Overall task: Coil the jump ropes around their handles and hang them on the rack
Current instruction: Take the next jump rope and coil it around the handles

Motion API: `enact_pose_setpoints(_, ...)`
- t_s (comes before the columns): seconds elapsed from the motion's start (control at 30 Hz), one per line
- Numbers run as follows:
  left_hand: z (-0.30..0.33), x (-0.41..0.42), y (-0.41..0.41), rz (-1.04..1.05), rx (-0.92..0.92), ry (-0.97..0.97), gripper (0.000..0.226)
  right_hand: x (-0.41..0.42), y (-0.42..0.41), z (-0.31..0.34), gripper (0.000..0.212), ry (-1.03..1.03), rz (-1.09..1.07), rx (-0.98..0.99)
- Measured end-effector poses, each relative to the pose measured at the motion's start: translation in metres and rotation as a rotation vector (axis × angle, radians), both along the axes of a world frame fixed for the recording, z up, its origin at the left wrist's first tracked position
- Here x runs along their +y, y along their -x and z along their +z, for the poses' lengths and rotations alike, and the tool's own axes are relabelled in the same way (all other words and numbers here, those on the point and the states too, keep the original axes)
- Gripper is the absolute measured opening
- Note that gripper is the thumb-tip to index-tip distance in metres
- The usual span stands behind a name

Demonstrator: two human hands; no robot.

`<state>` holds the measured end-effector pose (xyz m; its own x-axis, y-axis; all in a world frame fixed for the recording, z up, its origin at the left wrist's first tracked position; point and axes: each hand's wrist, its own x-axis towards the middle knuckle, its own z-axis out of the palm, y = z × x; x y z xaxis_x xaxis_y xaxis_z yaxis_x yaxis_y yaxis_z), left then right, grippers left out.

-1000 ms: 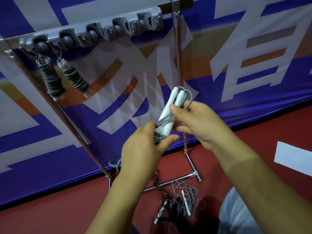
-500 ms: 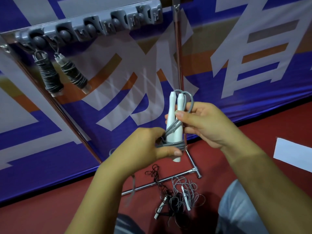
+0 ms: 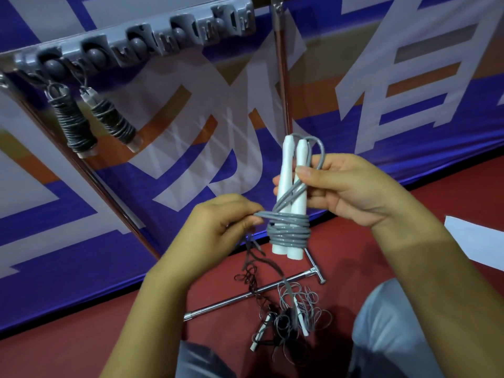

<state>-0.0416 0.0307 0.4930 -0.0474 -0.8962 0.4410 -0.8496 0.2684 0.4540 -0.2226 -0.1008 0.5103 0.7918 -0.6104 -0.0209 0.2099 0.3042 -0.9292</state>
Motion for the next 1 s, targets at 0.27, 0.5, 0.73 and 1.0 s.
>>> enact_pose_setpoints(0.27, -0.023, -0.007, 0.020, 0.193, 0.074, 0.339, 0.025, 0.006, 0.000, 0.008, 0.034, -0.185, -0.041, -0.162)
enact_pose_setpoints(0.5, -0.054, -0.039, 0.061, 0.303, 1.103, 0.156, 0.022, 0.021, -0.029, -0.002, 0.011, -0.446, -0.295, -0.332)
enact_pose_setpoints(0.73, -0.057, -0.068, 0.085, 0.282, 1.513, 0.091, 0.018, 0.028, -0.039, -0.011, 0.011, -0.372, -0.517, -0.382)
enact_pose_setpoints(1.0, -0.063, -0.056, 0.103, 0.288, 1.370, -0.208, 0.034, 0.027, -0.044, -0.025, 0.010, -0.172, -0.649, -0.306)
